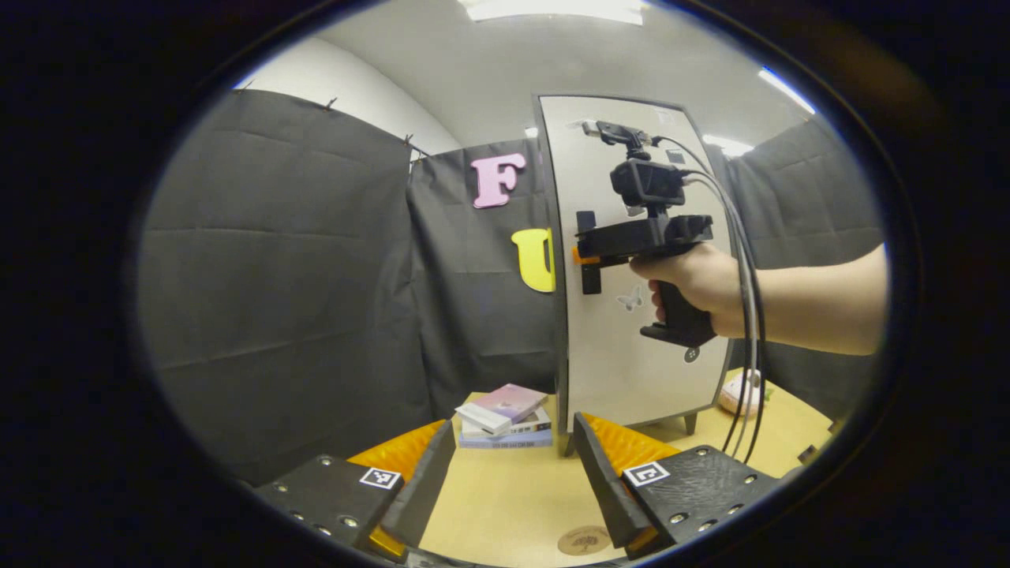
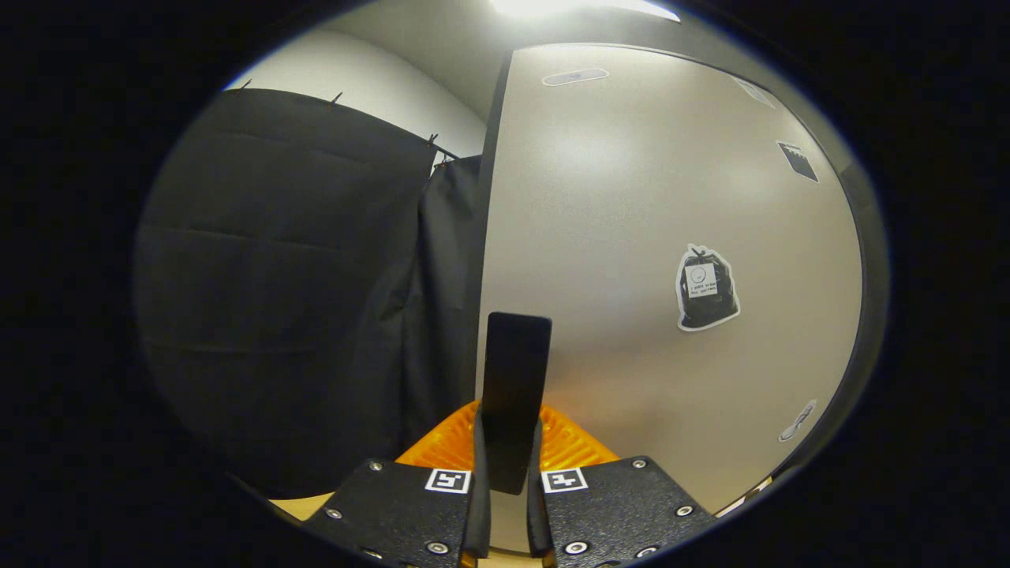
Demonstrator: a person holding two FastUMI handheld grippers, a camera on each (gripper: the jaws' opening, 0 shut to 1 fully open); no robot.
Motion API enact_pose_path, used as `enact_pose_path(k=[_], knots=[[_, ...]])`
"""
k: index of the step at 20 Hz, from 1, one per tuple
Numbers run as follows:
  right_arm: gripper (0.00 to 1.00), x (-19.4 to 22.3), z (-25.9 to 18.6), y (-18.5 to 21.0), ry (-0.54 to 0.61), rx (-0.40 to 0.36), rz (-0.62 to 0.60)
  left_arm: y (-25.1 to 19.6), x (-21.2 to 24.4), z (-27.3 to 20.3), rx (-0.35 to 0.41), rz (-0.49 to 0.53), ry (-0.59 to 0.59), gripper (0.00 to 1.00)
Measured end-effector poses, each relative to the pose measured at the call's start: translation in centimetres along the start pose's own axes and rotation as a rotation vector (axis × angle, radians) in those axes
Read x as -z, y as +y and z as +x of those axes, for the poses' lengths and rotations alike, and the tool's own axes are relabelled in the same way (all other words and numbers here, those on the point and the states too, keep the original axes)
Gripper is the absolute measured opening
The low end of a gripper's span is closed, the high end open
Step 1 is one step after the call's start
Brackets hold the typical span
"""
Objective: Open the cabinet door with the right hand, grasp the bottle in the cabinet with the left hand and place it on the coaster, then close the cabinet door with the right hand.
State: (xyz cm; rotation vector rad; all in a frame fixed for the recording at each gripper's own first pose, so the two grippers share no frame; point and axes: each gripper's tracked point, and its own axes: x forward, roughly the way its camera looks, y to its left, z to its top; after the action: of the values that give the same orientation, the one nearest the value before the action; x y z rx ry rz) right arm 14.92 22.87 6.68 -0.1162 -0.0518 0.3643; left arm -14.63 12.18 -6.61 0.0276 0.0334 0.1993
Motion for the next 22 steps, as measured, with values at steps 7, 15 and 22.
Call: enact_pose_path(k=[7, 15, 22], knots=[[0.18, -0.4, -3.3, 1.1, 0.020, -0.099, 0.009, 0.7, -0.8, -0.4, -0.001, 0.013, -0.027, 0.86], [0.18, -1.2, -8.7, 2.0, 0.061, -0.235, 0.033, 1.3, -2.6, -0.2, -0.002, 0.035, -0.095, 0.93], [0.19, -1.0, -11.5, 0.4, 0.086, -0.273, 0.052, -0.5, -2.8, 3.7, 0.030, 0.003, -0.104, 0.94]])
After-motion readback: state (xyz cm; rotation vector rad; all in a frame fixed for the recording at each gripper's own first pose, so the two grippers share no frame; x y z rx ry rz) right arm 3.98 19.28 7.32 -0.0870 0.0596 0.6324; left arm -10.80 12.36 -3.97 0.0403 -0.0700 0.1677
